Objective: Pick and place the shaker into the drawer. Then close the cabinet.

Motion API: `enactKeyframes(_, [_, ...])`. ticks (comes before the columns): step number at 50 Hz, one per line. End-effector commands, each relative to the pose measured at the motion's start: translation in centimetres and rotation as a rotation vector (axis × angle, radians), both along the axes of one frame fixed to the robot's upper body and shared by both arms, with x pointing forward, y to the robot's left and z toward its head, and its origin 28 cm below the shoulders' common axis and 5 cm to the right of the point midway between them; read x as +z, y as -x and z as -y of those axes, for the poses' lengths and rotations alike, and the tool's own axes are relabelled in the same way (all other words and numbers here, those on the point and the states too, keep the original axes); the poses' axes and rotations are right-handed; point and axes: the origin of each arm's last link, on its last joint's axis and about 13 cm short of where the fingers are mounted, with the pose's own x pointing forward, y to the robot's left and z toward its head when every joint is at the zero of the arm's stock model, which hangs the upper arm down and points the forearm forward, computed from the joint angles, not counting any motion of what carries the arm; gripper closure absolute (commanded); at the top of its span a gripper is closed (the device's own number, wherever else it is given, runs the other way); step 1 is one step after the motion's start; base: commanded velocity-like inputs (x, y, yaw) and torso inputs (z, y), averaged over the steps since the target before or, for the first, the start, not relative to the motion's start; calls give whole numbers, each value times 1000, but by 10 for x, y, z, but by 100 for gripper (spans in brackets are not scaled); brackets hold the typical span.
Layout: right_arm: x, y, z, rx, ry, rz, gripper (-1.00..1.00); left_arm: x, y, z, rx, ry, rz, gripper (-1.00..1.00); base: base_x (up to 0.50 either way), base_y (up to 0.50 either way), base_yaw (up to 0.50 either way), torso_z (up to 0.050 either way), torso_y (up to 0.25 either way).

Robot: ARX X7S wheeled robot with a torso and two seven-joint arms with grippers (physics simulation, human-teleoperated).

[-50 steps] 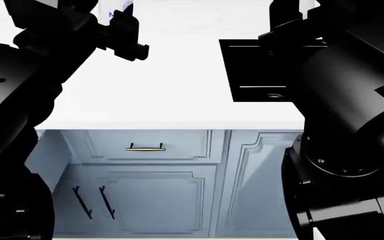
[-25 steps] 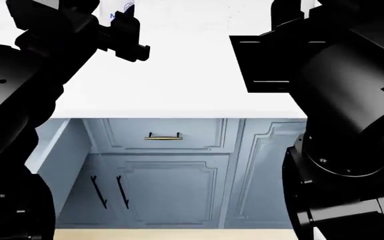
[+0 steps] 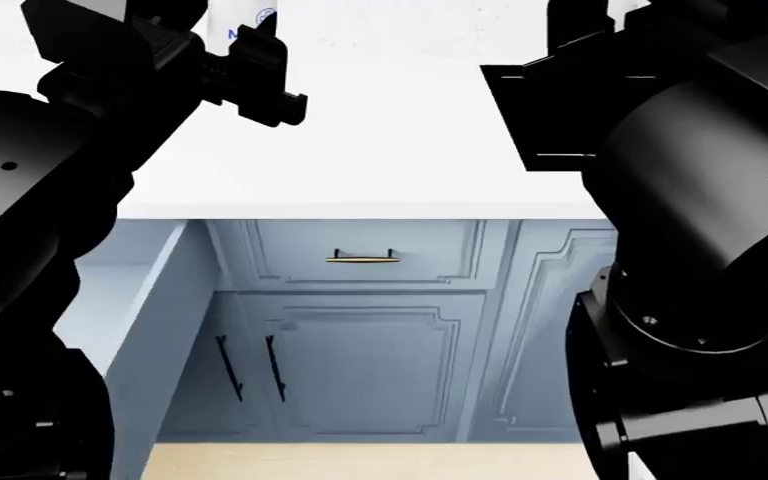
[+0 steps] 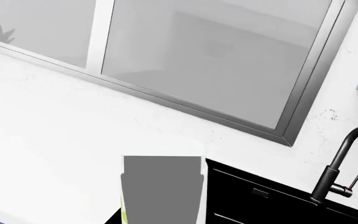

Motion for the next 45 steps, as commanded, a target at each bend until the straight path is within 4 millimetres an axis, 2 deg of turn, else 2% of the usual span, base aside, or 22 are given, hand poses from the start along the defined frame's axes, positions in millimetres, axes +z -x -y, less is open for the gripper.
enactKeyframes(1, [0,0,-3,-2,15,2,100,1,0,0,6,5,2,100,0,500,0,0,0])
enactKeyframes(45, [-6,-1,-3,6,18,-16,100,-5,-6,2,-1,4,-17,100,-1,500,0,0,1])
